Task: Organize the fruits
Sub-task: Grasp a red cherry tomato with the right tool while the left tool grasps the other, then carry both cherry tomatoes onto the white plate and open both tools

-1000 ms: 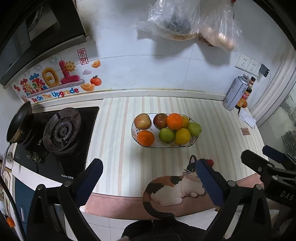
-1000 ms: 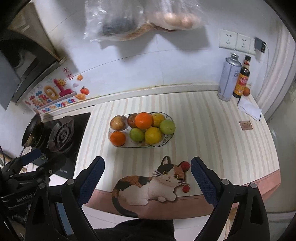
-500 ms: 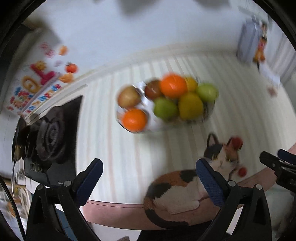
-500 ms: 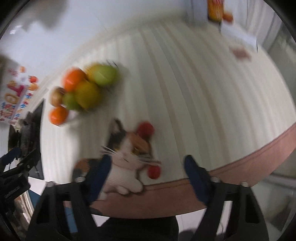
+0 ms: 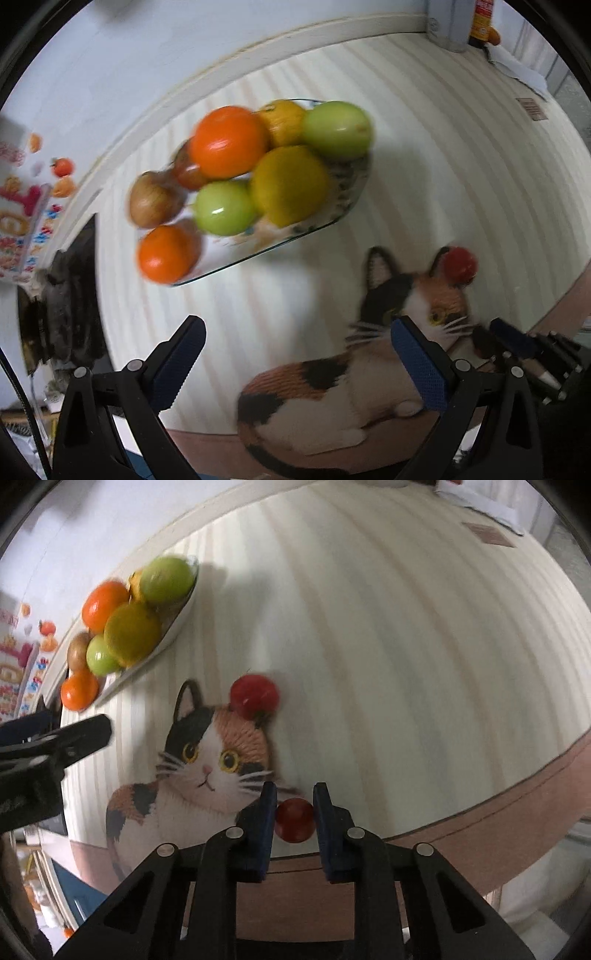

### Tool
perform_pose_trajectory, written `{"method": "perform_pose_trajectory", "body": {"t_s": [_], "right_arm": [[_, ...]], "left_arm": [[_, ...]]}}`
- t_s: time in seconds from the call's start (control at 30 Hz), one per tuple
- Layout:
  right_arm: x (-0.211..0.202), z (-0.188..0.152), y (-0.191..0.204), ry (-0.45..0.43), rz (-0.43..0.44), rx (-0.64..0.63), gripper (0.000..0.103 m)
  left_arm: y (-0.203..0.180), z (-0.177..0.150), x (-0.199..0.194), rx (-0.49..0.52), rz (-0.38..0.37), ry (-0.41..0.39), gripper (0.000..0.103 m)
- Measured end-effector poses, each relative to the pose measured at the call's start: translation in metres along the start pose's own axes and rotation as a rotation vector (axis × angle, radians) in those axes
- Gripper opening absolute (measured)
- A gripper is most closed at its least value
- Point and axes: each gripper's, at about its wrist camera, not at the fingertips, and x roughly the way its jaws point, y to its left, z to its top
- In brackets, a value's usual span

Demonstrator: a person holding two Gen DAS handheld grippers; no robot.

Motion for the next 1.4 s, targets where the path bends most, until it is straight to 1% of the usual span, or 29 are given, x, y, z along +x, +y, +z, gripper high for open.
{"method": "perform_pose_trajectory", "body": {"t_s": [0.17,0.23,0.27,0.3,0.33,0.37,0.4,0.53,0.6,0.7,0.8,0.83,0.9,1.03,1.17,1.27,1.3,1.33,1.4], "right_arm": [[-0.018,0.008,-0.03,-0.037,-0.016,0.076,0.022],[-0.023,0.01,-0.043,-0.046,-0.031,0.102,0.022],[-0.024,0.011,-0.049,-0.048,-0.036,0.114,0.022],[-0.025,0.011,-0.053,-0.05,-0.039,0.123,0.022],[-0.026,0.01,-0.056,-0.052,-0.045,0.132,0.022],[-0.027,0.01,-0.059,-0.053,-0.048,0.139,0.022],[-0.029,0.011,-0.063,-0.055,-0.051,0.148,0.022],[-0.03,0.008,-0.07,-0.057,-0.053,0.179,0.022],[-0.029,0.008,-0.071,-0.058,-0.056,0.19,0.022],[-0.031,0.01,-0.071,-0.064,-0.061,0.19,0.022],[-0.031,0.017,-0.061,-0.071,-0.066,0.181,0.022],[-0.033,0.016,-0.064,-0.074,-0.066,0.177,0.022],[-0.035,0.019,-0.061,-0.081,-0.066,0.167,0.022],[-0.045,0.021,-0.056,-0.093,-0.056,0.147,0.022],[-0.048,0.025,-0.033,-0.095,-0.027,0.101,0.022],[-0.043,0.031,-0.006,-0.087,0.014,0.057,0.022],[-0.041,0.033,0.006,-0.085,0.033,0.041,0.022],[-0.038,0.035,0.016,-0.084,0.05,0.029,0.022],[-0.033,0.041,0.039,-0.077,0.09,0.0,0.022]], "left_arm": [[-0.034,0.026,0.011,0.047,-0.148,0.032,0.103],[-0.049,0.034,0.016,0.07,-0.192,0.044,0.101],[-0.056,0.037,0.02,0.08,-0.221,0.056,0.098],[-0.064,0.041,0.025,0.088,-0.238,0.07,0.092],[-0.071,0.043,0.03,0.099,-0.253,0.084,0.088],[-0.077,0.045,0.035,0.107,-0.27,0.098,0.079],[-0.082,0.046,0.039,0.113,-0.28,0.111,0.071],[-0.099,0.049,0.049,0.146,-0.305,0.132,0.054],[-0.106,0.049,0.051,0.163,-0.309,0.136,0.039],[-0.112,0.049,0.051,0.177,-0.302,0.126,0.031],[-0.115,0.05,0.052,0.172,-0.312,0.123,0.029],[-0.114,0.05,0.052,0.167,-0.316,0.121,0.029],[-0.111,0.051,0.05,0.159,-0.317,0.104,0.029],[-0.09,0.046,0.045,0.126,-0.338,0.084,0.029],[-0.055,0.039,0.028,0.064,-0.358,0.05,0.029],[-0.018,0.032,0.012,-0.001,-0.37,0.019,0.029],[0.001,0.029,0.004,-0.032,-0.369,0.0,0.029],[0.008,0.026,-0.001,-0.052,-0.368,-0.011,0.029],[0.041,0.023,-0.011,-0.11,-0.365,-0.027,0.029]]}}
